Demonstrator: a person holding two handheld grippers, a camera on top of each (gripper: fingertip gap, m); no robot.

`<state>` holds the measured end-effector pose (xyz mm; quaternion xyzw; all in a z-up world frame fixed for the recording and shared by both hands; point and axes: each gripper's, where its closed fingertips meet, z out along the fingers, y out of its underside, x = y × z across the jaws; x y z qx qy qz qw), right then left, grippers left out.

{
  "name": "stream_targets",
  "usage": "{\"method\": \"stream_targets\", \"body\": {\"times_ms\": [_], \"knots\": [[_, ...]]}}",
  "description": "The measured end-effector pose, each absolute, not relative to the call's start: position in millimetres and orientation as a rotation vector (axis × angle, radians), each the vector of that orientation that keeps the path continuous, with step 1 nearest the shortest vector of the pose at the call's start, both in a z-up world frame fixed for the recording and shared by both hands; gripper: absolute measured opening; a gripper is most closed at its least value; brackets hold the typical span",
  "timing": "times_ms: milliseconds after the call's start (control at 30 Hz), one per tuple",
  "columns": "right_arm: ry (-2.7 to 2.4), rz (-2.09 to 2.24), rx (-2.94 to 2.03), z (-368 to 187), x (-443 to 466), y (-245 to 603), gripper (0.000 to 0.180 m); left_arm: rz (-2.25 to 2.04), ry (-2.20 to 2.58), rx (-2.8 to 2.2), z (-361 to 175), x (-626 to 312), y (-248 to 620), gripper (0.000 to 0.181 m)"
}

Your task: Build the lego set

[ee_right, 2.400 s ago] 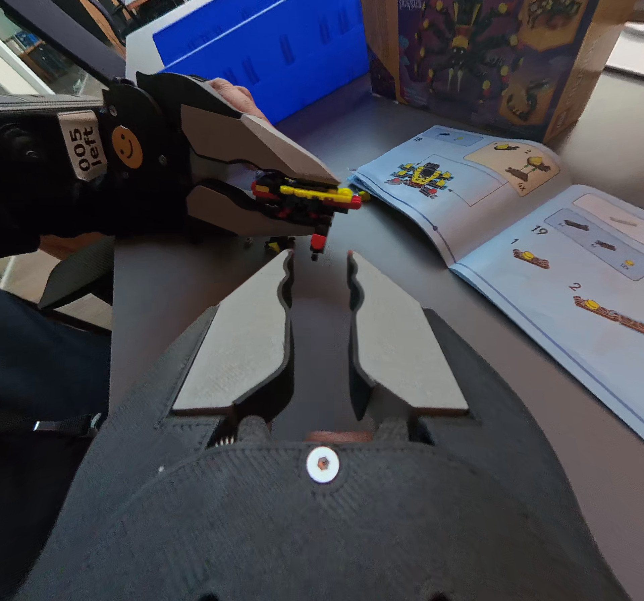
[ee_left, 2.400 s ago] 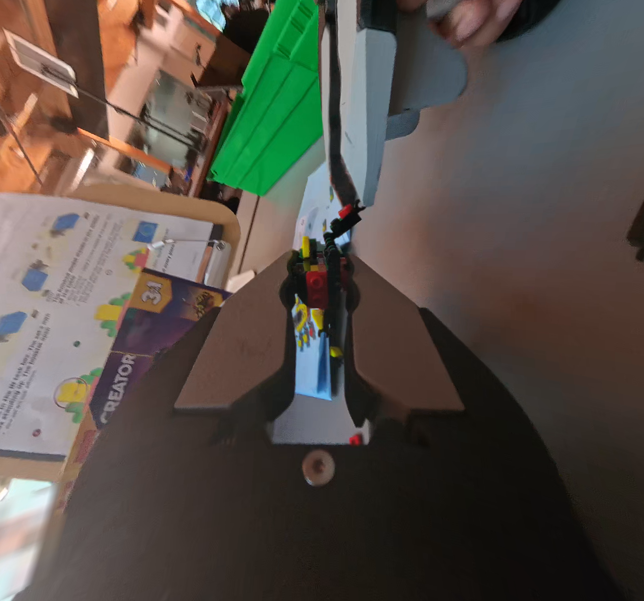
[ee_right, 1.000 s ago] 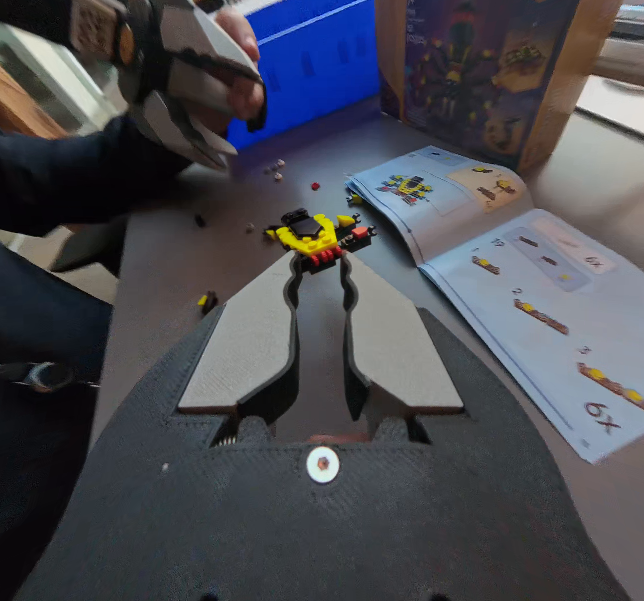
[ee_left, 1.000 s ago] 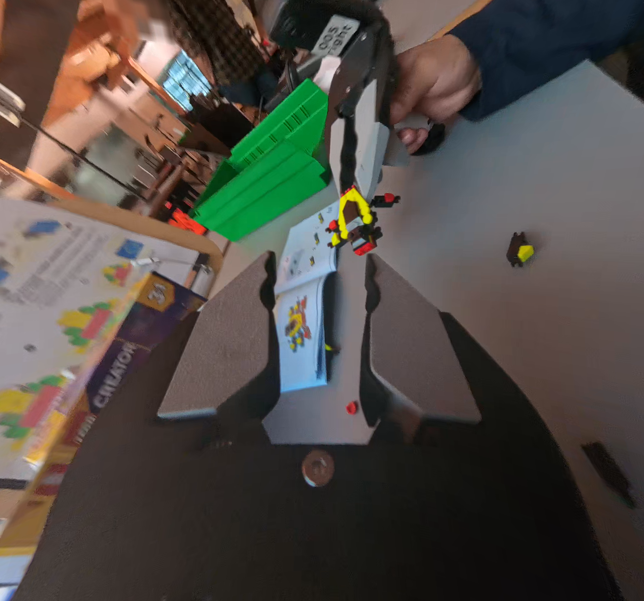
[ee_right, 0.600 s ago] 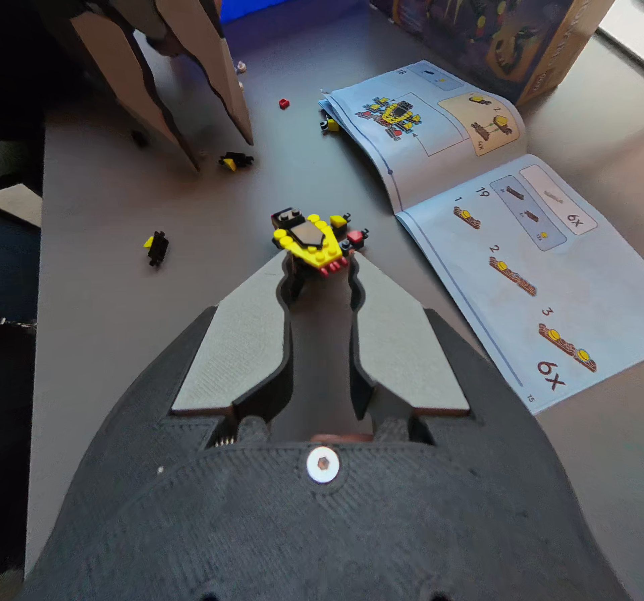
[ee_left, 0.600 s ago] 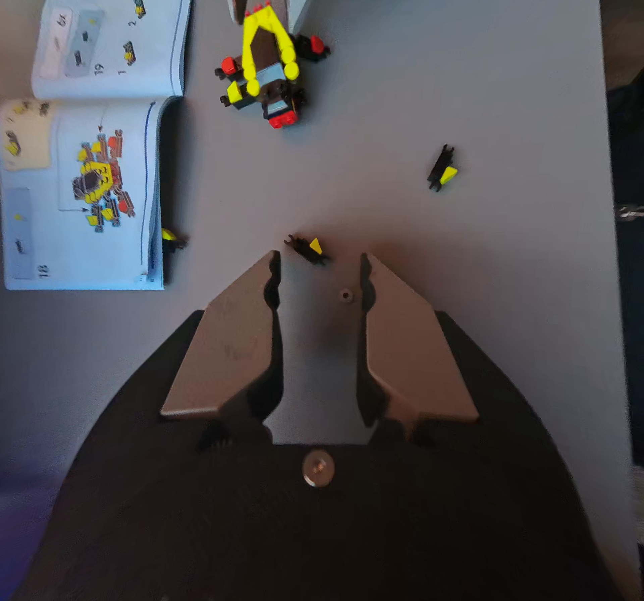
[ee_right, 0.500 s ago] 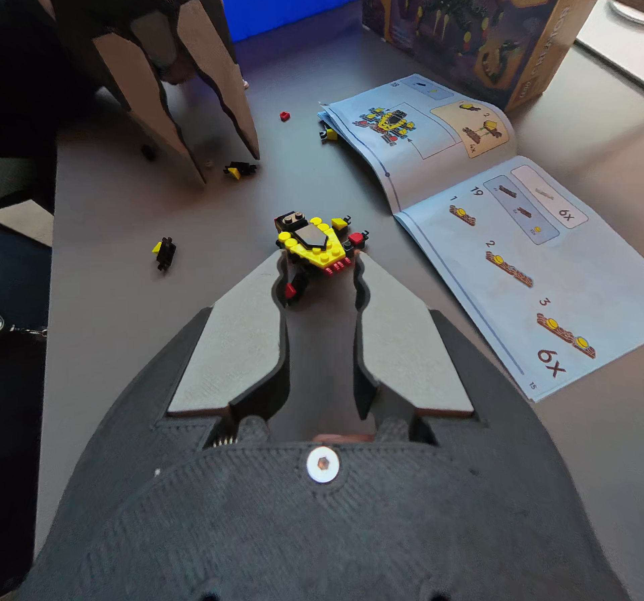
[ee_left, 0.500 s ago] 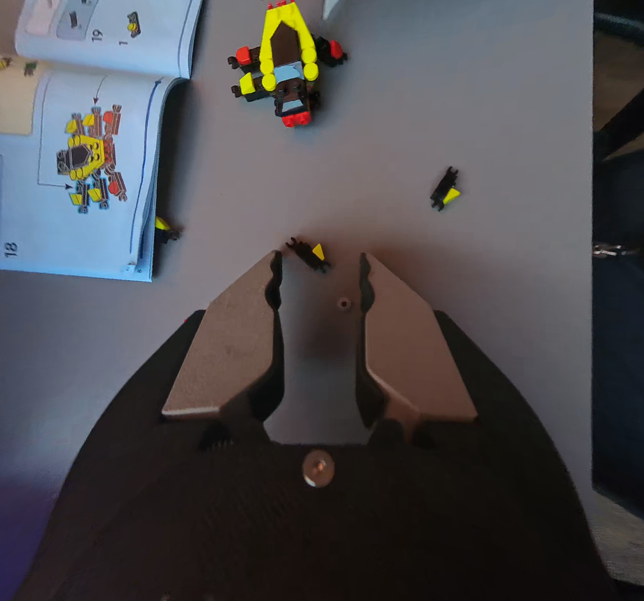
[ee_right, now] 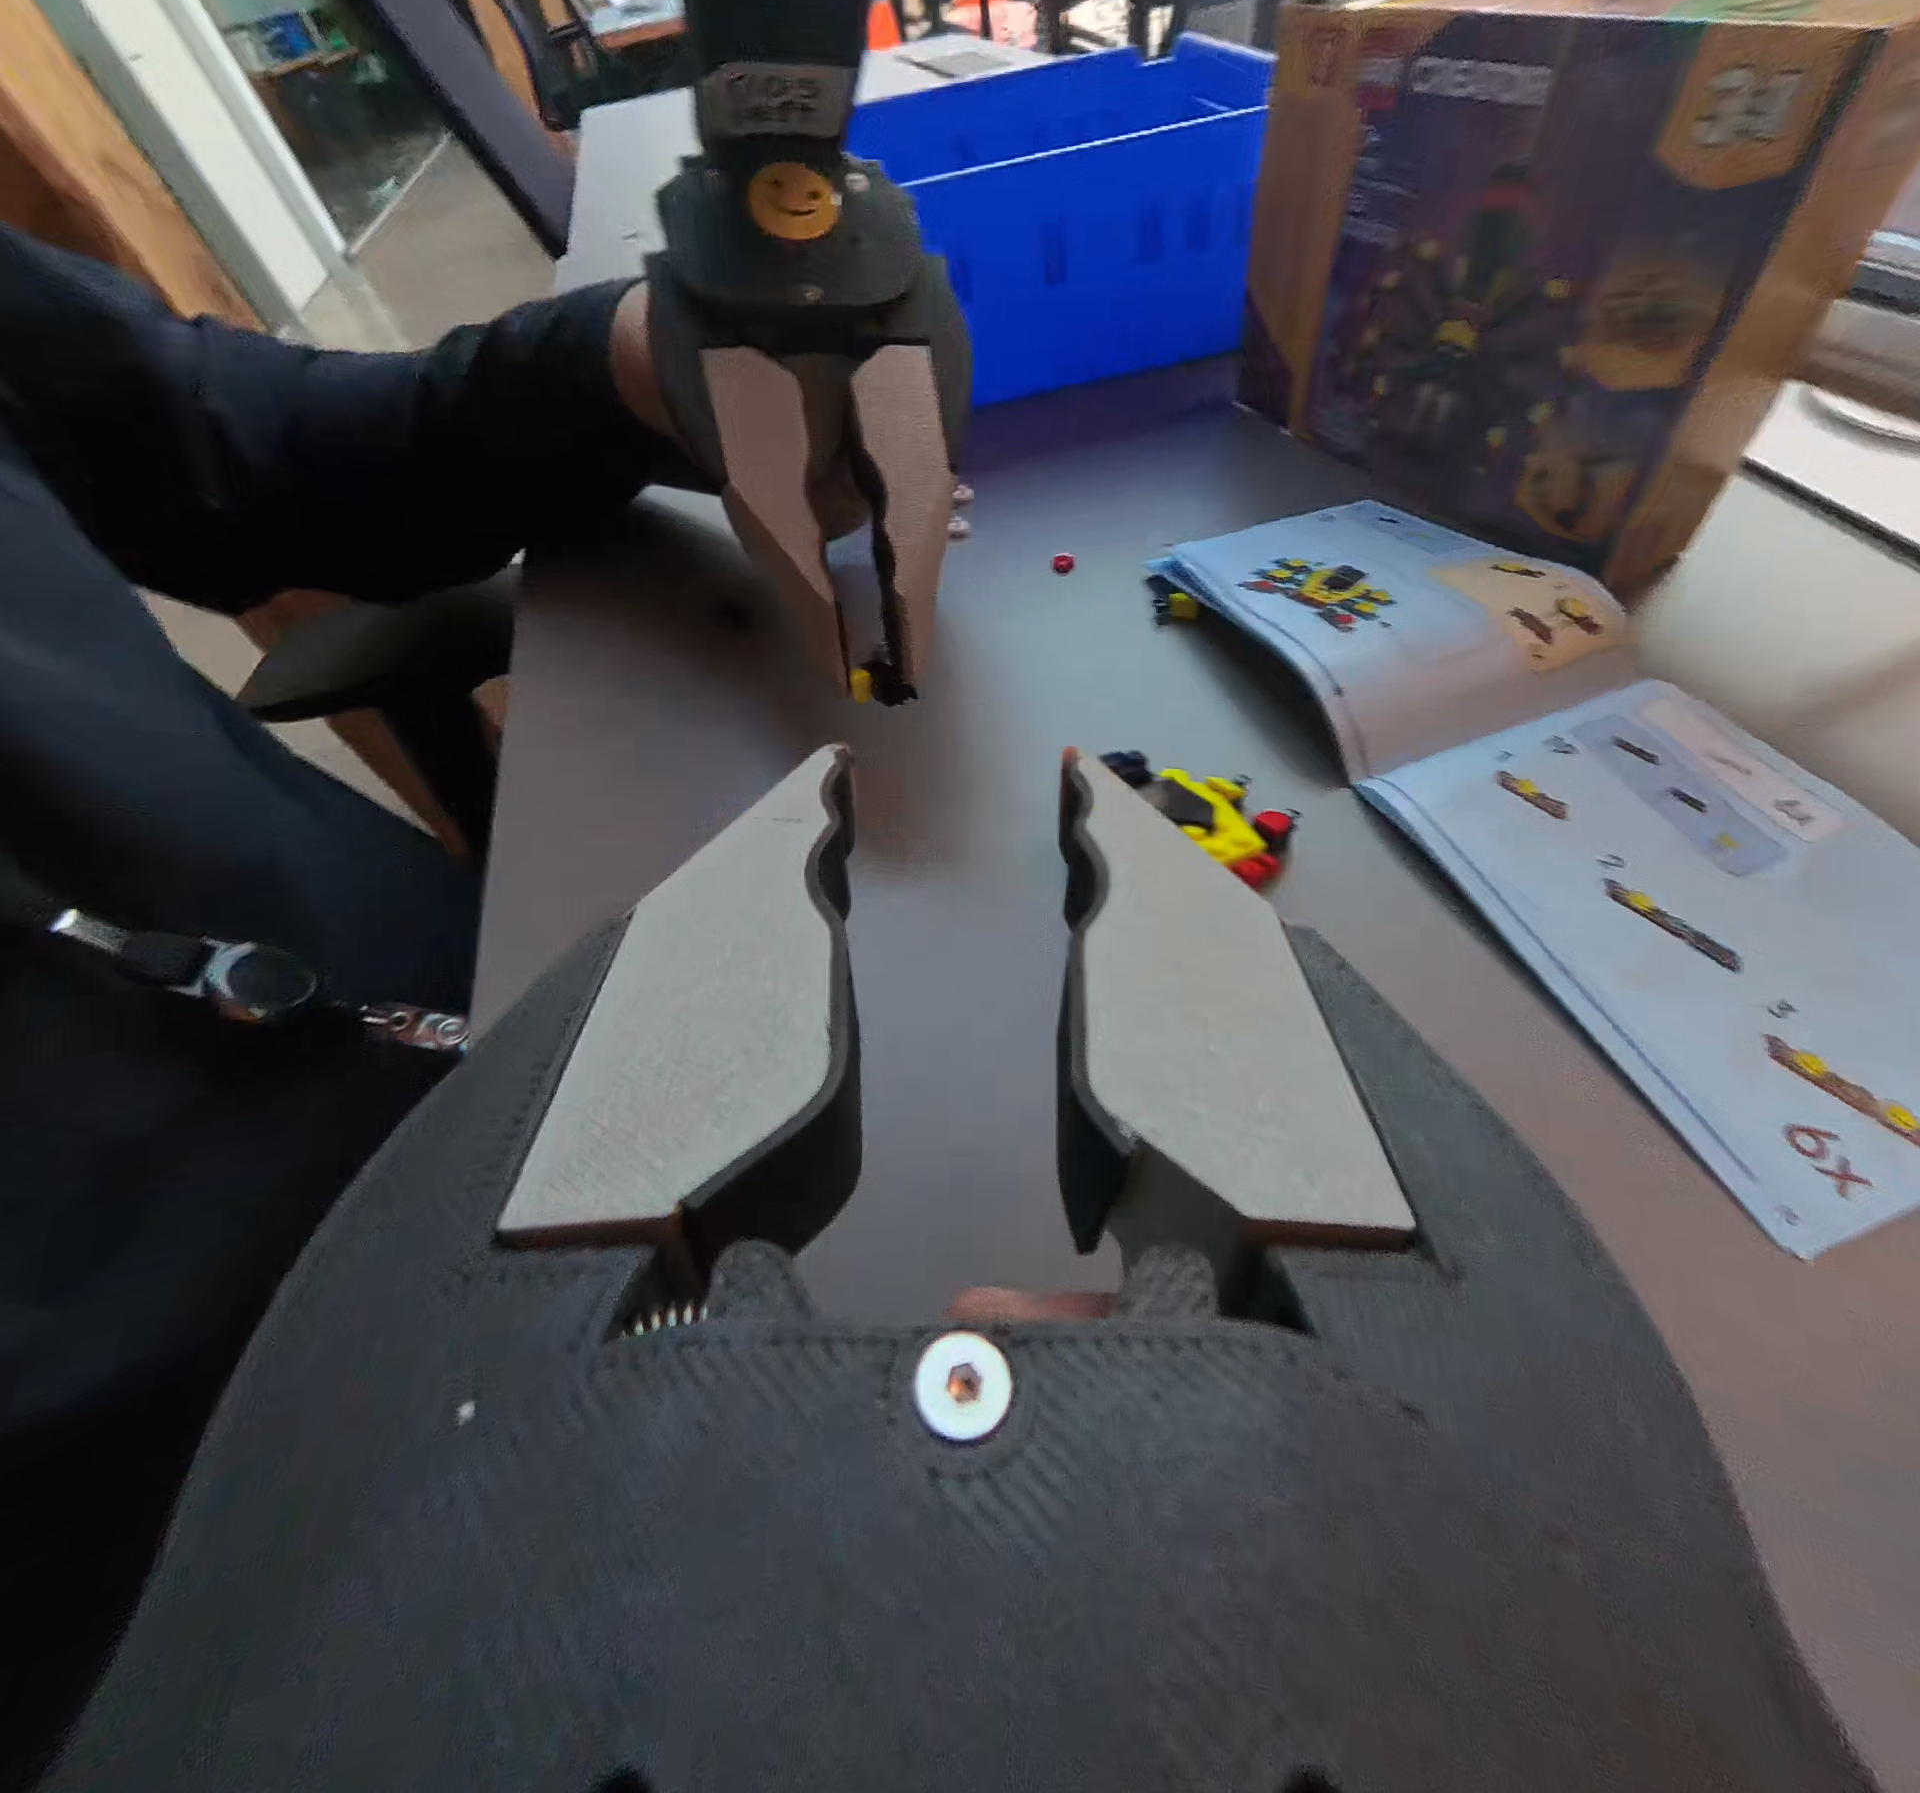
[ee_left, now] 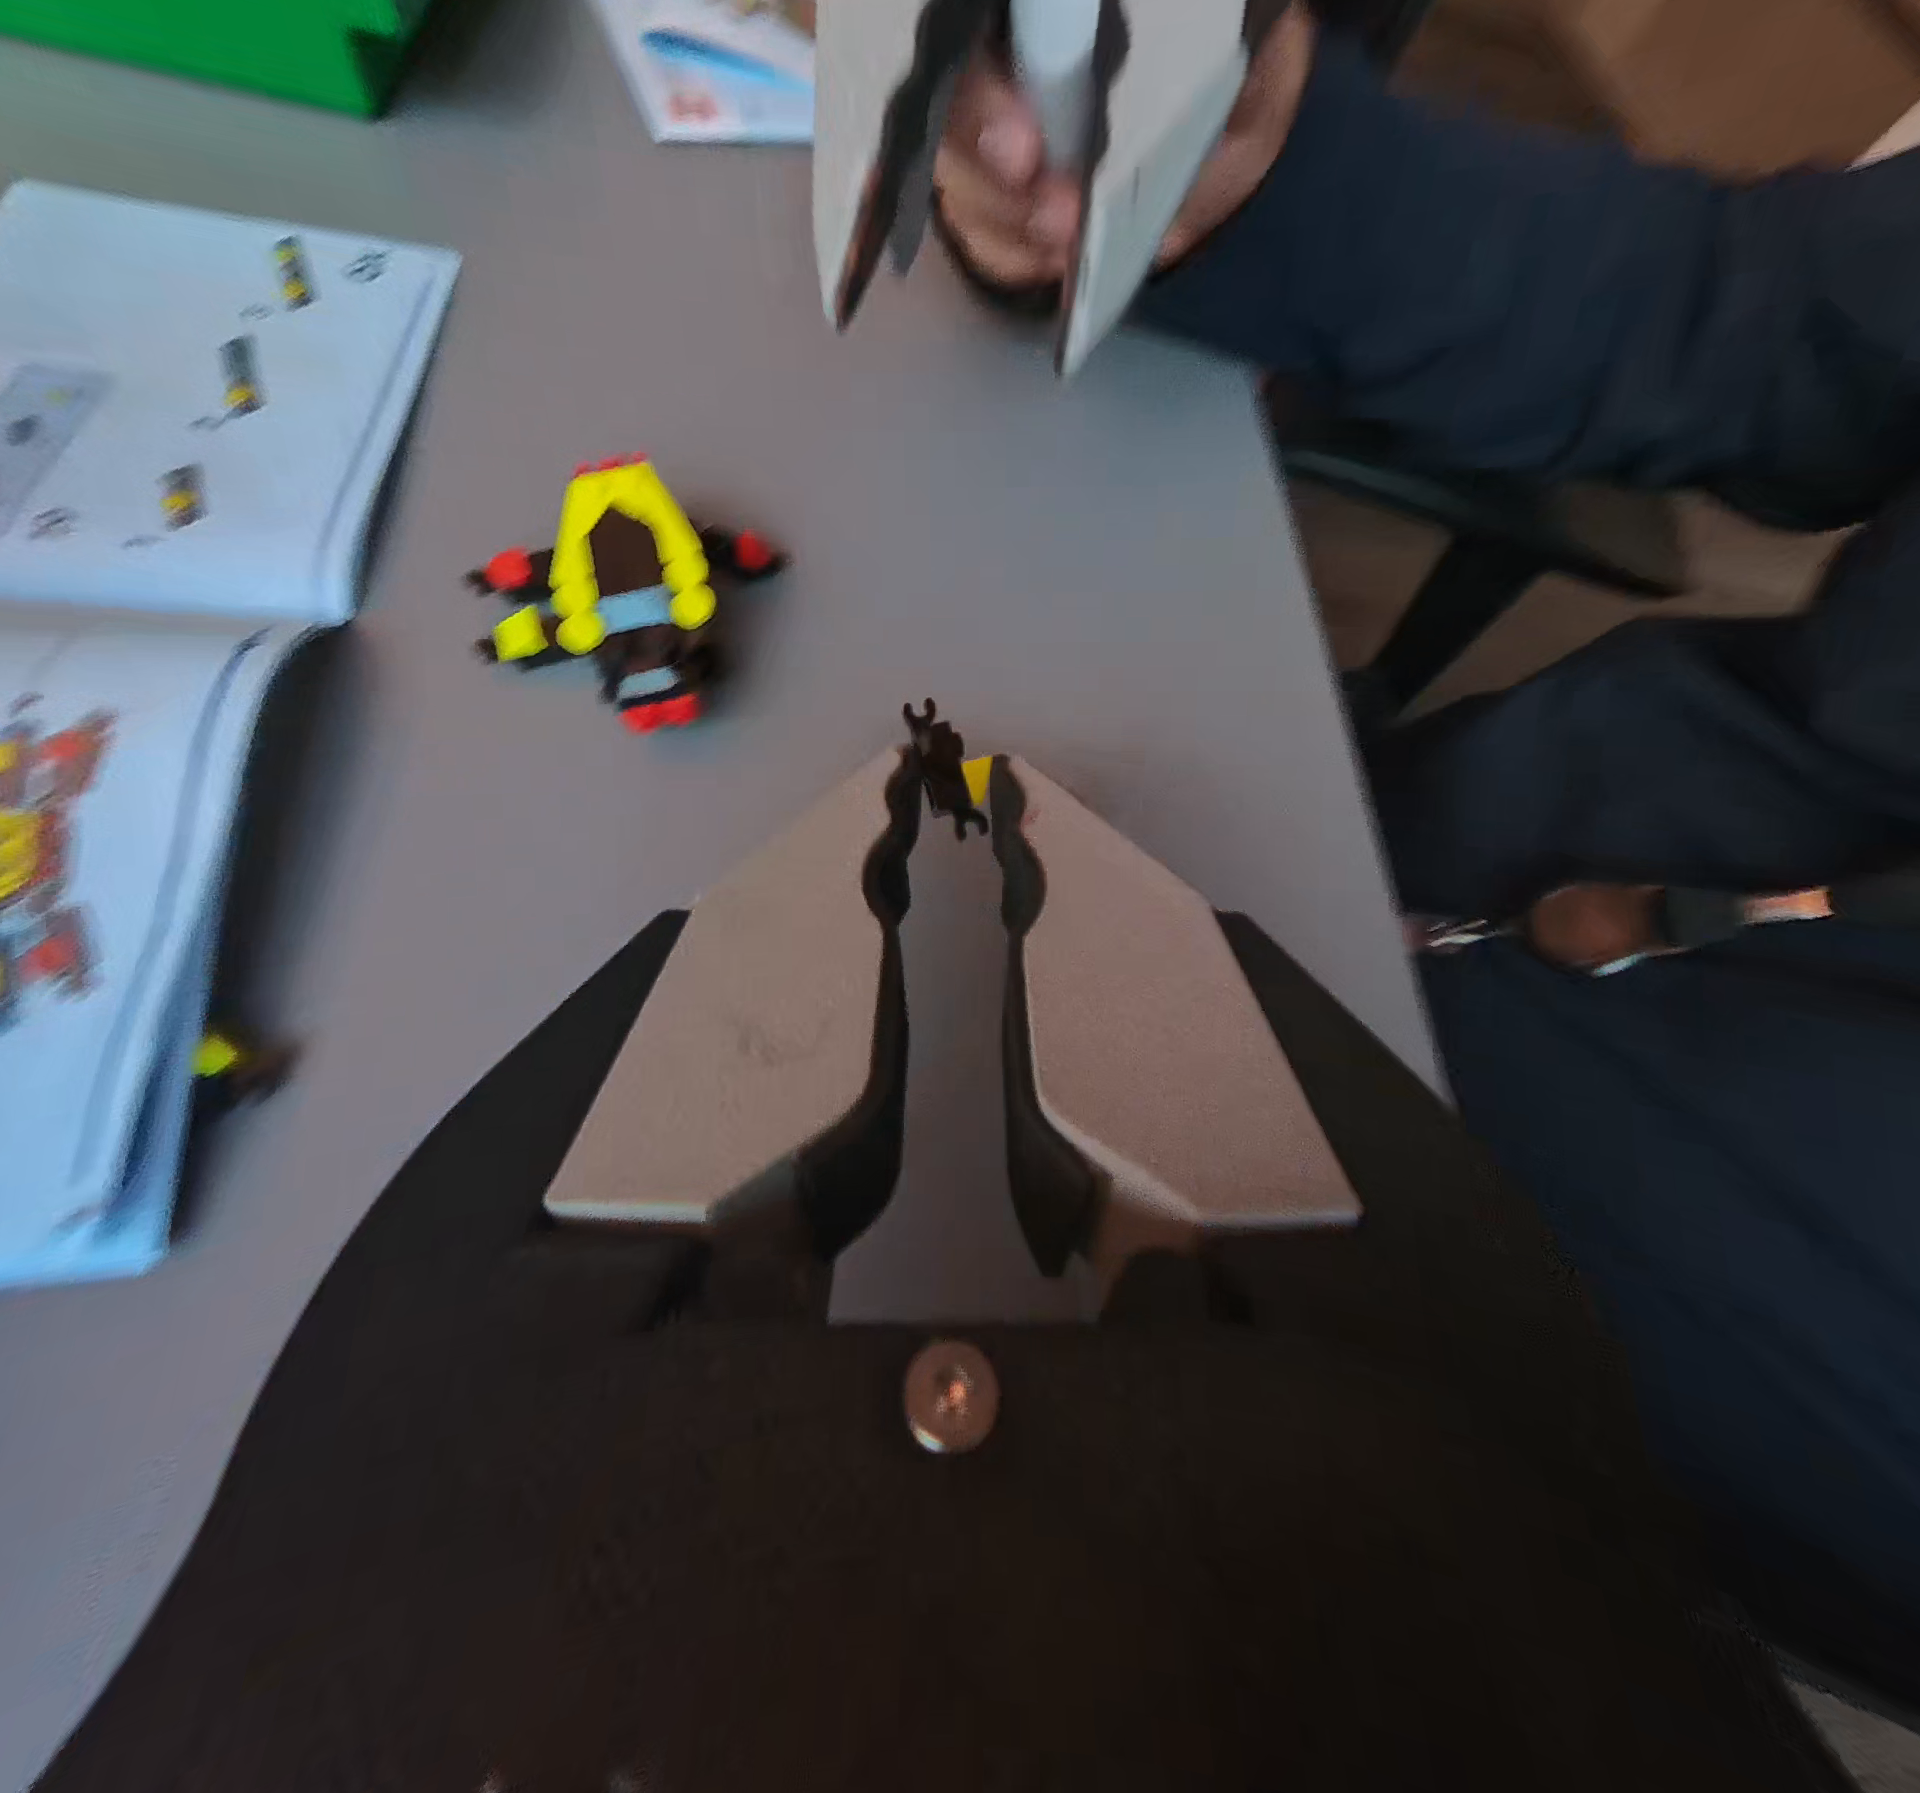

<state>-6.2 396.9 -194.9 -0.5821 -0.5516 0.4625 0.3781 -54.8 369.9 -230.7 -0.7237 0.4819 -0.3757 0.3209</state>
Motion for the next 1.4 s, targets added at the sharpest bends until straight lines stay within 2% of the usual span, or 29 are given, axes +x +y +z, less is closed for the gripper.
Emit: {"method": "stream_targets", "body": {"times_ms": [33,167,233,367,533,667,867,1000,1133,1233,1400], "knots": [[-1.456,1.161,-1.464,-196.3,-10.5,385.3,0.038,-1.092,1.26,-1.877,-226.8,-45.8,362.5,0.01],[-1.659,0.911,-1.347,-207.4,-31.8,353.3,0.041,-1.511,1.197,-1.903,-220.4,-21.9,337.9,0.01],[-1.752,0.774,-1.283,-214.8,-40.3,343.7,0.035,-1.636,1.145,-1.905,-217.2,-20.2,336.3,0.01],[-1.785,0.618,-1.209,-217.3,-48.5,343.6,0.027,-1.72,1.106,-1.903,-214.2,-26.5,337.0,0.01],[-1.785,0.626,-1.197,-216.5,-48.5,343.8,0.021,-1.777,1.059,-1.91,-212.4,-29.5,338.8,0.01],[-1.779,0.591,-1.188,-217.7,-45.8,346.8,0.01,-1.817,1.022,-1.914,-211.2,-31.1,340.2,0.01],[-1.778,0.566,-1.214,-219.5,-39.7,352.0,0.008,-1.765,1.04,-1.923,-213.5,-31.0,342.2,0.011],[-1.625,0.533,-1.293,-212.3,-23.2,387.2,0.008,-1.659,1.023,-1.896,-208.4,-38.9,355.0,0.026],[-1.364,0.432,-1.405,-207.3,7.1,444.3,0.008,-1.281,1.043,-1.814,-203.7,-55.9,380.7,0.027],[-1.211,0.408,-1.525,-209.9,27.1,474.7,0.008,-0.967,1.021,-1.758,-198.3,-75.0,401.8,0.038],[-1.061,0.41,-1.692,-222.3,45.7,500.7,0.008,-0.804,0.982,-1.796,-201.1,-94.6,417.4,0.036]]}}
